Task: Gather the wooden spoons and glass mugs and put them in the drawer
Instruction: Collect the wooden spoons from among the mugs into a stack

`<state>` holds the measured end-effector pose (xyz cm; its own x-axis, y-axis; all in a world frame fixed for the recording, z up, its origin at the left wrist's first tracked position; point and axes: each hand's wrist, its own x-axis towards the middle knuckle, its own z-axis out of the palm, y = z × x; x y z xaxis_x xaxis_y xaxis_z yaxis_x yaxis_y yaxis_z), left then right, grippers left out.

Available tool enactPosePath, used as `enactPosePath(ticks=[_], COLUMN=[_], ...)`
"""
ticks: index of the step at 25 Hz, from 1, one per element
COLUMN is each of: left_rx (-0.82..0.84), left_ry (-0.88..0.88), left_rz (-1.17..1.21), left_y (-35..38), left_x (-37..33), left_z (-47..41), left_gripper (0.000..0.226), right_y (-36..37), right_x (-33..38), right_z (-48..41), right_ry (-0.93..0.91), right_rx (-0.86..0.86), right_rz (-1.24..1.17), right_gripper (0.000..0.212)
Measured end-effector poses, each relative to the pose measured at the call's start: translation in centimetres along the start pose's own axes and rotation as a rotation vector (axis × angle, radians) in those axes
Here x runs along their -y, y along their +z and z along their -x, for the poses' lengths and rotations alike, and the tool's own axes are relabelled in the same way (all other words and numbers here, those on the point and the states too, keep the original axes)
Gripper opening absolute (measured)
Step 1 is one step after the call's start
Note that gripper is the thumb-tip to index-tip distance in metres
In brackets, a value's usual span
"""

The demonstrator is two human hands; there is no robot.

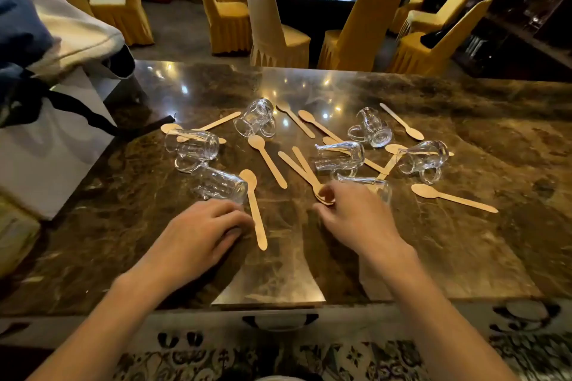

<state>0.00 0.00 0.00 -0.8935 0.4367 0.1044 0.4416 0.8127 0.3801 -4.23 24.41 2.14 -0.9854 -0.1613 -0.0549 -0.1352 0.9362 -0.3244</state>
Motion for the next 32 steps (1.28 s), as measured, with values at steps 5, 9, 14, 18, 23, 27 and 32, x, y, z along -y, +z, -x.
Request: enactPosePath(ticks=[5,9,14,18,23,27,32], left_rx=[0.001,0.113,0.124,0.118,0.041,0.037,-0.092], left_ry=[0.25,0.249,0.311,0.334,0.419,0.443,0.452], left_rz=[-0.446,-0.52,-0.508,-0.531,-0.541,-0.439,-0.26], left_y=[0.7,1.1,1.0,1.0,0.8,0.9,0.6], left_x=[0.7,1.7,1.9,2.0,2.2,2.4,1.0], left_z=[-3.1,-4.2,-5.0,-5.0,-5.4,-5.9,-7.2], left_gripper=[0.046,0.043,0.037,0.028,0.022,0.016,0.011], right_y=[0.4,0.5,0.7,0.8,0.4,-0.3,-1.8], right_x=[1.3,1.6,1.8,1.9,1.9,1.8,1.1], right_z=[-3.2,-4.1,-4.3,-4.3,-4.3,-3.9,-2.8], right_ry=[0.035,0.027,0.021,0.025,0.035,0.017,0.011], right_rx=[-0.094,-0.059,-0.037,-0.044,-0.083,-0.146,-0.262], right_rz=[0.273,0.389,0.416,0.416,0.355,0.305,0.212], right_gripper=[0.013,0.012,0.017,0.016,0.013,0.014,0.021])
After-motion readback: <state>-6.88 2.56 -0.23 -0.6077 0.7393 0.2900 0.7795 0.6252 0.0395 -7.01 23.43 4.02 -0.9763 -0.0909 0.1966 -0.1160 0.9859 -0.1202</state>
